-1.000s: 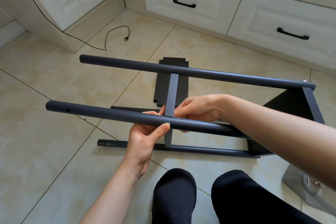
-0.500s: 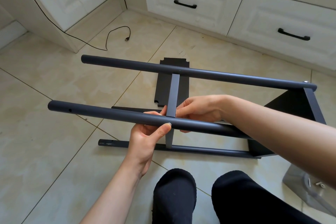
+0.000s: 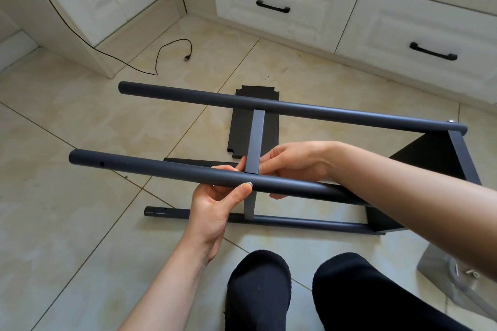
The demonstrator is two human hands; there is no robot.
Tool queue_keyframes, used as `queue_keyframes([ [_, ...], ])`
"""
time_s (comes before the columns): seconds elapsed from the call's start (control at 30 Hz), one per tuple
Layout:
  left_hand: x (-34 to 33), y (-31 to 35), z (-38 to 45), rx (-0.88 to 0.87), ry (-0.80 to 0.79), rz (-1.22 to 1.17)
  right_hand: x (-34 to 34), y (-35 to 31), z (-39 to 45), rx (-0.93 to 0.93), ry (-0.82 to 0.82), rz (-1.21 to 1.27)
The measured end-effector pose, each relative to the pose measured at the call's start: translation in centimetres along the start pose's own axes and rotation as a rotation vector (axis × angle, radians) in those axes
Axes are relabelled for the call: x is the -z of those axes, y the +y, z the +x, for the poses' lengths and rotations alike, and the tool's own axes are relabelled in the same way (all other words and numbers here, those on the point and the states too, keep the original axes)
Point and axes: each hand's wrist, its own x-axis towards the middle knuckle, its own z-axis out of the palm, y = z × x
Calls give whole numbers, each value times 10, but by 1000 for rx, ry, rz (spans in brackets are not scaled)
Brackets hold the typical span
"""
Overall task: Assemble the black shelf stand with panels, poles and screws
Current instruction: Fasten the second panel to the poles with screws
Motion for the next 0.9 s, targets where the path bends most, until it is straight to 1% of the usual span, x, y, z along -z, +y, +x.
queue_keyframes([
  [0.07,1,-1,0,7,1,10,1,2,0,11,-28,22],
  [0.2,2,0,0,14,1,13,0,2,2,-21,-11,-23],
  [0.5,0,1,-1,10,4,13,-5,-7,5,-92,89,-69],
  [0.67,0,1,-1,9,-2,14,-1,-3,1,-20,-6,-9],
  [0.9,2,0,-1,7,-16,23,-1,-3,1,-45,12,-39],
])
